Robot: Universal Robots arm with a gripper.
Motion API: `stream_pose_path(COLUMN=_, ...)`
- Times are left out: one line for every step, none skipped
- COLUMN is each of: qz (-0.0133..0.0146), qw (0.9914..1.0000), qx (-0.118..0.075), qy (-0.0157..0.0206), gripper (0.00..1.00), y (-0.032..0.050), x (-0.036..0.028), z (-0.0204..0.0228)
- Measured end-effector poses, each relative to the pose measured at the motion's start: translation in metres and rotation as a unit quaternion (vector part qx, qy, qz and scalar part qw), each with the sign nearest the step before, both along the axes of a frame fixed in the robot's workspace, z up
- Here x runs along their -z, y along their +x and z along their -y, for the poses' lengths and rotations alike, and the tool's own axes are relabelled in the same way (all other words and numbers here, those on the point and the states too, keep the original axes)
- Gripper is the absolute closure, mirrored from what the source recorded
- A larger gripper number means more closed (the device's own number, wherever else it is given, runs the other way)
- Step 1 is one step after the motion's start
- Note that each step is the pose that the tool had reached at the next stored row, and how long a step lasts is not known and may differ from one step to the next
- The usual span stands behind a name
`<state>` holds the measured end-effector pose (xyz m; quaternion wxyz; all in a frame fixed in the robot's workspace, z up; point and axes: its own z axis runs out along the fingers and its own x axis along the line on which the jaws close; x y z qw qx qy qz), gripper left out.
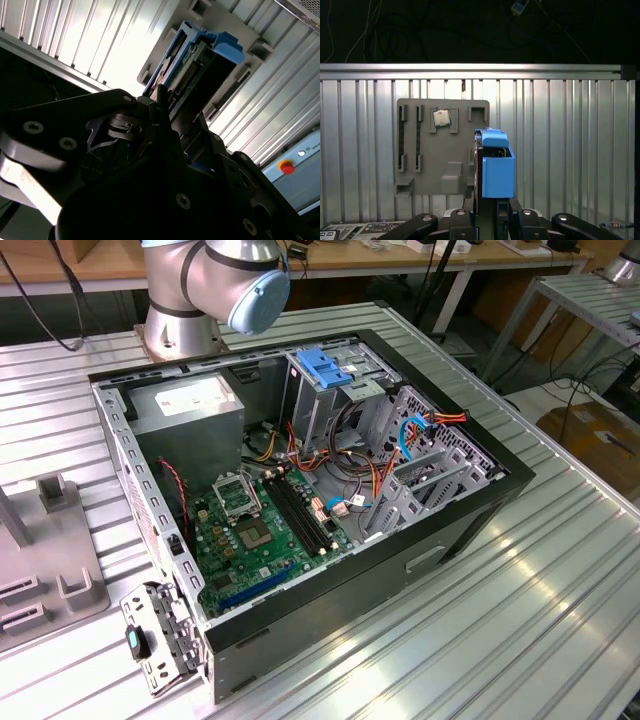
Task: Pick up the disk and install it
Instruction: 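Pick up the disk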
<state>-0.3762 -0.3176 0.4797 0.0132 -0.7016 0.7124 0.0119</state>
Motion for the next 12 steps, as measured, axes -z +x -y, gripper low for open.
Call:
stream_pose_path(qz=0.0000, qw=1.00000, qx=0.000, qy=0.0000, gripper=0.65, y=0.0010, x=0.0000, z=0.0000)
stream_pose_path(qz=0.0000, qw=1.00000, qx=0.000, qy=0.0000, gripper=0.65, y=0.0017, x=0.0000, z=0.0000)
stream_pose_path(qz=0.0000, qw=1.00000, qx=0.000, qy=0.0000, gripper=0.65, y=0.0024, x=0.0000, z=0.0000)
stream_pose_path(qz=0.0000, qw=1.00000, qx=0.000, qy=0.0000, gripper=0.65, y=0.0026, x=0.0000, z=0.0000)
stream_pose_path(qz=0.0000, qw=1.00000, qx=0.000, qy=0.0000, gripper=0.65, y=0.0026, x=0.0000, z=0.0000)
stream_pose_path(qz=0.0000, qw=1.00000, qx=0.000, qy=0.0000, gripper=0.65, y=0.0026, x=0.0000, z=0.0000)
stream_pose_path(qz=0.0000, qw=1.00000, qx=0.000, qy=0.0000, gripper=0.65, y=0.0027, x=0.0000, z=0.0000)
stream_pose_path(qz=0.0000, qw=1.00000, qx=0.000, qy=0.0000, gripper=0.65, y=0.0028, x=0.0000, z=0.0000)
stream_pose_path(qz=0.0000, qw=1.00000, qx=0.000, qy=0.0000, gripper=0.65, y=0.0028, x=0.0000, z=0.0000)
stream_pose_path(qz=0.0000, qw=1.00000, qx=0.000, qy=0.0000, gripper=0.65, y=0.0029, x=0.0000, z=0.0000)
stream_pose_path(qz=0.0000, qw=1.00000, qx=0.000, qy=0.0000, gripper=0.65, y=0.0030, x=0.0000, z=0.0000)
stream_pose_path(qz=0.0000, qw=1.00000, qx=0.000, qy=0.0000, gripper=0.65, y=0.0035, x=0.0000, z=0.0000)
